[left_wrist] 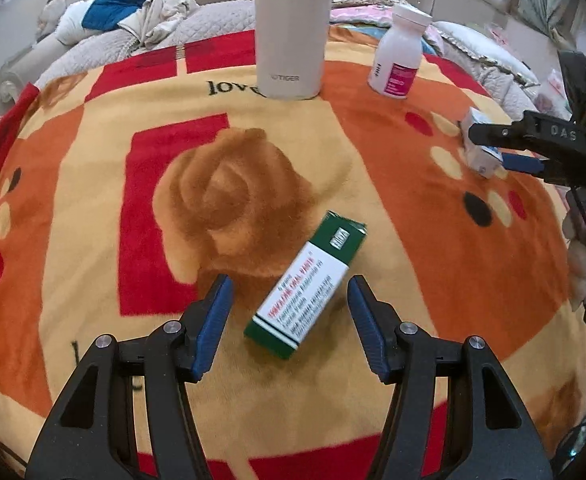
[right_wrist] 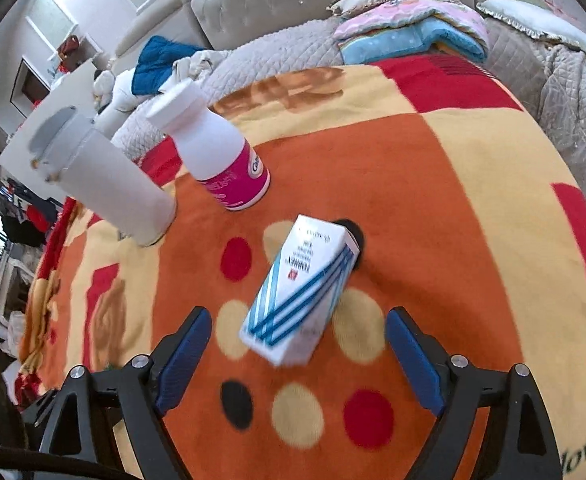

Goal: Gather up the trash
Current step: 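Move both open tools back over the boxes on the blanket, then grasp the green paste box with the left tool while the right grasps the Tobrex box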

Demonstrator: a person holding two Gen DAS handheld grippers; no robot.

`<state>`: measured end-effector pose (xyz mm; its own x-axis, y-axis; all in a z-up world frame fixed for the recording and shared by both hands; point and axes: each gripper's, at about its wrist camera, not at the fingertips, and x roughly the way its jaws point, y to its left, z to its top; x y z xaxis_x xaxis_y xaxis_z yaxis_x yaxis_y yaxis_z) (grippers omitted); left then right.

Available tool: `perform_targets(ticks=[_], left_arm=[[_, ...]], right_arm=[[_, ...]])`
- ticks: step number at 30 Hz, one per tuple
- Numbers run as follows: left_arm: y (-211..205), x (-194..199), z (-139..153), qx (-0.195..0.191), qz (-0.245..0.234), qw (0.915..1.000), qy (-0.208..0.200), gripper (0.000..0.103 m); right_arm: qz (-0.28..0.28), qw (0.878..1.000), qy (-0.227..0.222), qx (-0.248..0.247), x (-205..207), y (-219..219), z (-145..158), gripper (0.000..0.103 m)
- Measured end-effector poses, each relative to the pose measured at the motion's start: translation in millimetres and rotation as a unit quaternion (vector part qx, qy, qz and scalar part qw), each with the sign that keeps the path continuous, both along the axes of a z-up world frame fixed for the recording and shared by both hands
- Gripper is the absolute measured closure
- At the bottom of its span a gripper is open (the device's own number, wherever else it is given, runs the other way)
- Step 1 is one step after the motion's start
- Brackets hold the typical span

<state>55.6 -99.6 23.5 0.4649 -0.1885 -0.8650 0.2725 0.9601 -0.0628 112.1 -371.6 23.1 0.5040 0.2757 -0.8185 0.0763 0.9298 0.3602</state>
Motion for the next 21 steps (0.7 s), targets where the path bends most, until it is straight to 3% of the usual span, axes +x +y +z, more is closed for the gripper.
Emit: perform_targets(ticks=[3, 4, 5, 6, 8, 11, 21], left_arm=[[3, 5, -2, -0.019, 0.012, 0.9997, 0.0, 0.045], [3, 6, -3, -0.021, 0.014, 0.9997, 0.0, 0.047], [3, 5, -2, -0.026, 0.015, 0.9995, -0.003, 0.063], [1, 4, -1, -0.022, 0.015, 0.9996, -0.007, 0.077], [-1, 2, 1, -0.024, 0.013, 0.9996, -0.003, 0.077], [-5, -9, 5, -0.052, 0.008, 0.9986, 0.006, 0.078], [-51, -65, 17, -0.075, -0.022, 0.9969, 0.001, 0.078]], right_arm=[[-0.001, 1.0, -0.013, -0.02, 5, 5, -3, 0.023], [0.002, 1.0, -0.015, -0.028, 6, 6, -3, 0.038], [0.008, 0.999, -0.016, -0.043, 5, 9, -3, 0.054], [0.014, 0.998, -0.017, -0.052, 5, 10, -2, 0.055], [0.031, 0.998, -0.022, -0.055, -2, 10, 1, 0.062], [0.042, 0.998, -0.031, -0.046, -18, 5, 8, 0.063], [0.068, 0.996, -0.05, -0.029, -115, -17, 24, 0.065]])
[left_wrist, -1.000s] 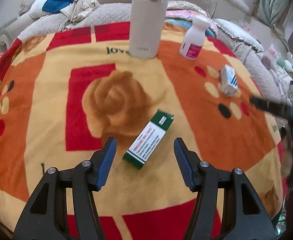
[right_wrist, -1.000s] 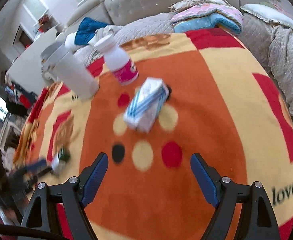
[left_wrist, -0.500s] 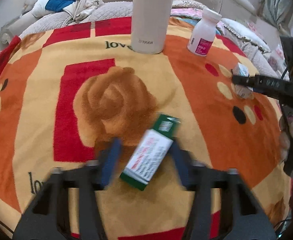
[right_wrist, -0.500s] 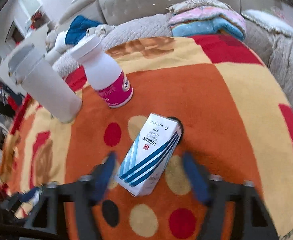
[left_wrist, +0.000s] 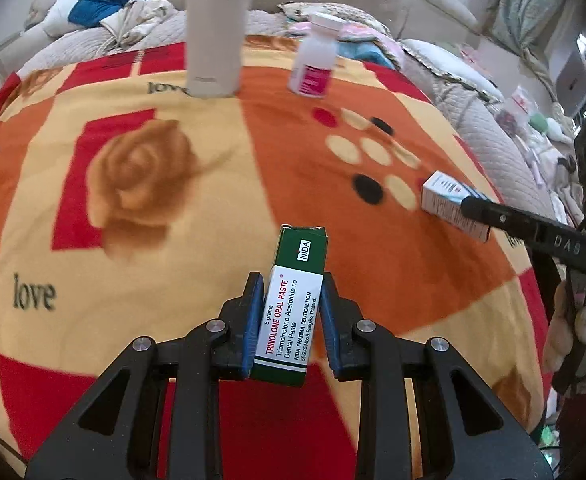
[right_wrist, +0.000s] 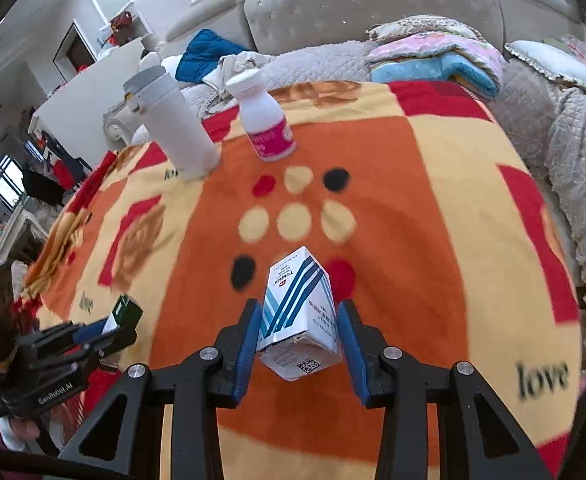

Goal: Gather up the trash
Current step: 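Grasp the green paste box with the left tool while the right grasps the Tobrex box, then carry the paste box and Tobrex box over the black bin and open both tools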

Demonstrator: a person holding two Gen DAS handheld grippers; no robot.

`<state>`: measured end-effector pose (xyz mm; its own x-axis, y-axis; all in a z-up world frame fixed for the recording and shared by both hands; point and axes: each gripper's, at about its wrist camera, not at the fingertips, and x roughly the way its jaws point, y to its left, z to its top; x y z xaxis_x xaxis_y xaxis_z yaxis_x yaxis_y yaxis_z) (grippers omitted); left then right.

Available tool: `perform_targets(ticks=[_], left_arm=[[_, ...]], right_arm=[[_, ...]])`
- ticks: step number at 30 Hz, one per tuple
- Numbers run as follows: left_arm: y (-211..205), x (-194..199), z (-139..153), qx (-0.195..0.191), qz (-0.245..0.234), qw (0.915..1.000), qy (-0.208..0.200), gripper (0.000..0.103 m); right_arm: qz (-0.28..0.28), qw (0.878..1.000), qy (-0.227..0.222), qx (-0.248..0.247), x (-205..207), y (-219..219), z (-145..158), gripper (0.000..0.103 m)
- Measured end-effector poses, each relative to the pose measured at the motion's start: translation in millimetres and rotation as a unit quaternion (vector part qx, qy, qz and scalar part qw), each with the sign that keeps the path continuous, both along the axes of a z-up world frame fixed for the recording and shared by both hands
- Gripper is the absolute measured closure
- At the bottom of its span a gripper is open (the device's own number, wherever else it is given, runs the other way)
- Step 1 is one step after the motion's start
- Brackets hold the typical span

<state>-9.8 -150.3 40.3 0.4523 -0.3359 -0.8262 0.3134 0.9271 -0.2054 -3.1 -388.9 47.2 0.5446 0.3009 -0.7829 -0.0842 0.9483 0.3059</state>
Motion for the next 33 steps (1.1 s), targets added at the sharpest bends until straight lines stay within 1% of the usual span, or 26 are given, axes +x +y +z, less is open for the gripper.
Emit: perform_targets(ticks=[3, 6, 7, 8, 9, 10, 12, 13, 14, 15, 16, 19, 21, 23, 29, 33], left_arm=[[-8, -11, 1, -0.008, -0.002, 1.0, 0.004, 0.078], [-14, -20, 2, -0.006, -0.008, 0.9999, 0.004, 0.078], [-16, -22, 2, -0.005, -0.009, 0.9999, 0.005, 0.078], [-17, -24, 1, -0.004, -0.009, 0.9999, 0.006, 0.078], [-19, -25, -1, -0.004, -0.009, 0.9999, 0.008, 0.078], [-20, -27, -1, -0.004, -0.008, 0.9999, 0.01, 0.078], [-22, -28, -1, -0.006, -0.007, 0.9999, 0.011, 0.078], [-23, -29, 0, -0.007, -0.007, 0.9999, 0.011, 0.078], [-25, -29, 1, -0.007, -0.008, 0.9999, 0.01, 0.078], [-27, -30, 2, -0.008, -0.008, 0.9999, 0.009, 0.078], [-29, -31, 3, -0.008, -0.009, 0.9999, 0.009, 0.078], [-37, -33, 8, -0.012, -0.015, 0.9998, 0.006, 0.078], [-45, -36, 12, -0.015, -0.021, 0.9997, 0.003, 0.078], [-53, -39, 14, -0.016, -0.029, 0.9995, 0.0, 0.078], [-94, -49, 21, -0.024, -0.057, 0.998, -0.003, 0.078], [-125, -59, 25, -0.024, -0.081, 0.9964, -0.008, 0.078]], right_arm=[[-0.003, 1.0, 0.013, 0.005, -17, -8, -5, 0.065], [0.006, 0.999, 0.033, -0.005, -29, -10, -12, 0.065], [0.005, 0.999, 0.036, -0.013, -31, -11, -15, 0.061], [0.002, 0.999, 0.036, -0.023, -31, -11, -16, 0.049], [-0.001, 0.999, 0.036, -0.034, -30, -10, -16, 0.044], [0.0, 0.999, 0.036, -0.039, -31, -9, -17, 0.042], [0.0, 0.999, 0.03, -0.043, -28, -7, -17, 0.042], [-0.001, 0.999, 0.027, -0.044, -27, -7, -17, 0.043], [-0.003, 0.999, 0.021, -0.045, -25, -7, -17, 0.057], [0.001, 0.999, 0.017, -0.051, -23, -5, -17, 0.068], [0.006, 0.998, 0.016, -0.056, -22, -3, -18, 0.072], [0.006, 0.999, 0.01, -0.049, -25, -5, -18, 0.072], [0.003, 1.0, 0.005, -0.029, -35, -13, -13, 0.072], [0.002, 1.0, -0.001, -0.021, -46, -18, -8, 0.072], [-0.015, 0.999, -0.025, -0.019, -87, -45, 13, 0.072], [-0.037, 0.998, -0.035, -0.021, -111, -68, 20, 0.072]])
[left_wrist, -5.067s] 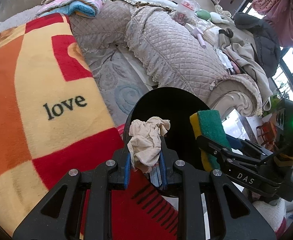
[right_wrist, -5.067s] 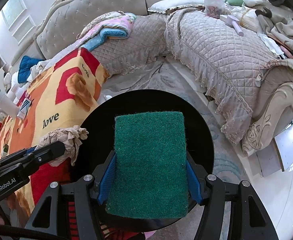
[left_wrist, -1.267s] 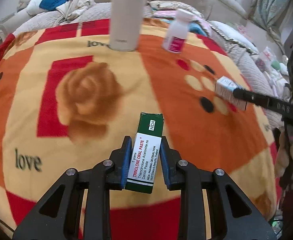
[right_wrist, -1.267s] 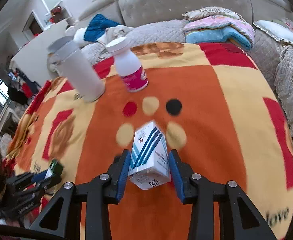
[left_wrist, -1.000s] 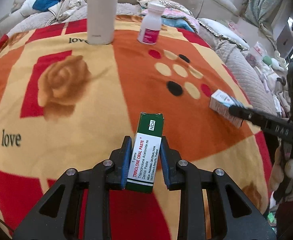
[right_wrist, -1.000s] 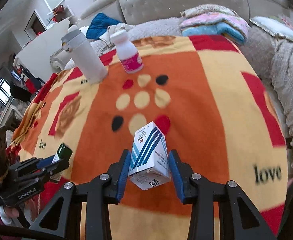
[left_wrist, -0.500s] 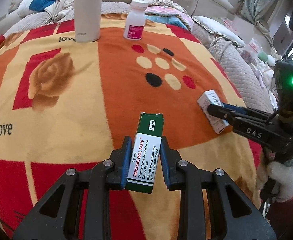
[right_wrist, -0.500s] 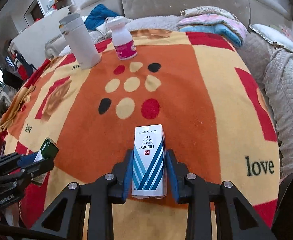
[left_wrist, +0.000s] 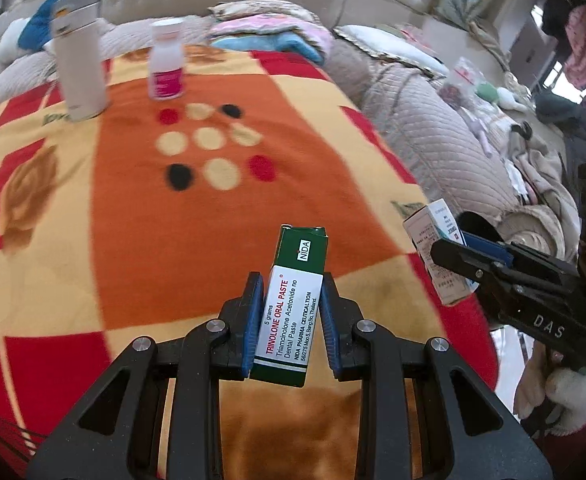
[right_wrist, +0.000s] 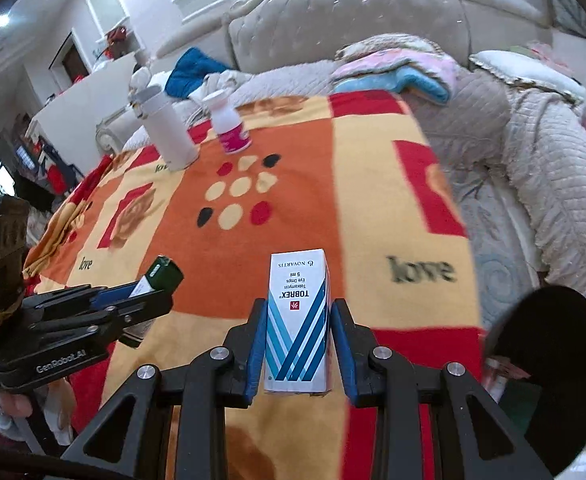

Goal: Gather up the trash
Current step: 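Carry the paste box and Tobrex box over the black bin and open both tools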

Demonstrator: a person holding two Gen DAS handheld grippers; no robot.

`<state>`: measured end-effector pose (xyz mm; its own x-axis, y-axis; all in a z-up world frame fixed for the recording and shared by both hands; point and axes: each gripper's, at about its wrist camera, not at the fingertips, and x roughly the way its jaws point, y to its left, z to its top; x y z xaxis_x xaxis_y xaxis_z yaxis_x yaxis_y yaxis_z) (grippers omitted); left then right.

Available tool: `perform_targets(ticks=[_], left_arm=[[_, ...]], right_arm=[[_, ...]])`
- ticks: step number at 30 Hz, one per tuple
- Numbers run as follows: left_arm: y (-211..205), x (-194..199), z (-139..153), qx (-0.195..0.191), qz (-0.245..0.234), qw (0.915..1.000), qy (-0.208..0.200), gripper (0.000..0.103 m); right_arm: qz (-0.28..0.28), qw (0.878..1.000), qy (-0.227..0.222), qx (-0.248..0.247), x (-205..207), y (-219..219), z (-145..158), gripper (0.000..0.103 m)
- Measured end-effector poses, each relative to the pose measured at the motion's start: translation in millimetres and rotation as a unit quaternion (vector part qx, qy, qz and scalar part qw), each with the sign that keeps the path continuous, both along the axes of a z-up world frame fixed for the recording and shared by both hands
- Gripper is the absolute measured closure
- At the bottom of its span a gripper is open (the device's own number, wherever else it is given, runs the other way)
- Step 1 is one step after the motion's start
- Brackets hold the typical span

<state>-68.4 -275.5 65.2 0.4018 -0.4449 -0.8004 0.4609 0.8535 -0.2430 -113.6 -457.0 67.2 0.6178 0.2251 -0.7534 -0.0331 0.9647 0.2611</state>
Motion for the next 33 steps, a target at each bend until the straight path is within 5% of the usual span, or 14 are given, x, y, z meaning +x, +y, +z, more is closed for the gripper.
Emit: perform_targets(ticks=[18, 33], left_arm=[[-131, -39, 6, 0.003, -0.102, 0.9946, -0.018, 0.078], [-193, -37, -13, 0.003, -0.142, 0.9899, 0.001, 0.078]], right_arm=[[-0.116, 0.993, 0.004, -0.017, -66, -111, -5, 0.072], [-0.167, 0.986, 0.027, 0.0, -81, -166, -32, 0.072]])
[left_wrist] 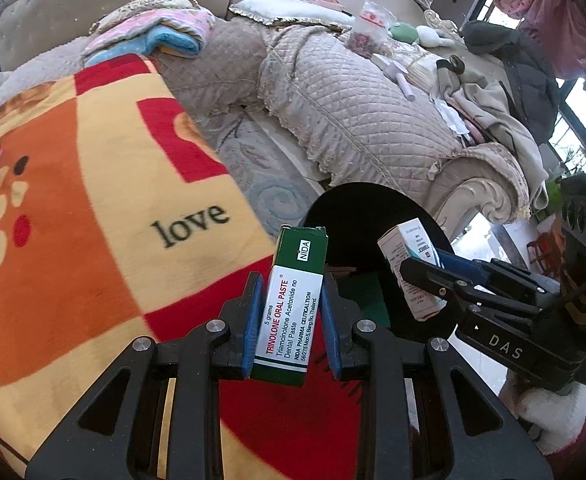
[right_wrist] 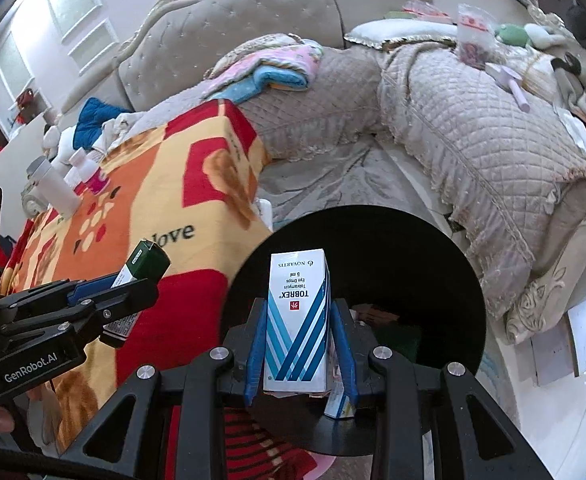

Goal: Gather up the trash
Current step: 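Carry the paste box and Tobrex box over the black bin and open both tools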

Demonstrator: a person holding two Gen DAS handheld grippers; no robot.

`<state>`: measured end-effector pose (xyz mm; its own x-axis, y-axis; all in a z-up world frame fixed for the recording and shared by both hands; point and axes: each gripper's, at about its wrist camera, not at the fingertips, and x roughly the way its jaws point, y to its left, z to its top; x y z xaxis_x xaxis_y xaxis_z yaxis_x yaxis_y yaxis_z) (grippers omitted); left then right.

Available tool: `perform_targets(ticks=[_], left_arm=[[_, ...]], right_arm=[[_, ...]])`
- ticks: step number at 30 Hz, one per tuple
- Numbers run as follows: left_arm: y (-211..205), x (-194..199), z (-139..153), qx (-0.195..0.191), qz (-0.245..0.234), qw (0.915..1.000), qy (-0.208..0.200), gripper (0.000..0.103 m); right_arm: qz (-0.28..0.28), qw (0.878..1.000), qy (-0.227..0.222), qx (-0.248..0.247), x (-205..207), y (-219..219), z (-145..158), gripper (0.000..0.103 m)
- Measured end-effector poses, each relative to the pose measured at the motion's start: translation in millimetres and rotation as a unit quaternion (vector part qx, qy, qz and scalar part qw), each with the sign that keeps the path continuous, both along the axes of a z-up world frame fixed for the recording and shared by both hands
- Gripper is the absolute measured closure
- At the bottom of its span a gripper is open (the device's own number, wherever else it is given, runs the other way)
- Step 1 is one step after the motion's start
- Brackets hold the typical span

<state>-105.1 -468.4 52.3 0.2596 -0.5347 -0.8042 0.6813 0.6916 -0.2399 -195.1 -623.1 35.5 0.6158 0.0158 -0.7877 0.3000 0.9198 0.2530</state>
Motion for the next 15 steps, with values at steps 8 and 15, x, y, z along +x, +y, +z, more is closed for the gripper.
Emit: perform_targets(ticks=[8, 15], left_arm=[[-24, 1, -9, -0.013, -0.017, 0.9996, 0.018, 0.078], [-35, -2, -11, -0.039, -0.032, 0.9982, 0.032, 0.059]], right_arm=[[-0.017, 1.0, 0.007, 0.001, -1, -14, -8, 0.072], [-0.043, 0.999, 0.01, 0.004, -4, -27, -16, 0.062]])
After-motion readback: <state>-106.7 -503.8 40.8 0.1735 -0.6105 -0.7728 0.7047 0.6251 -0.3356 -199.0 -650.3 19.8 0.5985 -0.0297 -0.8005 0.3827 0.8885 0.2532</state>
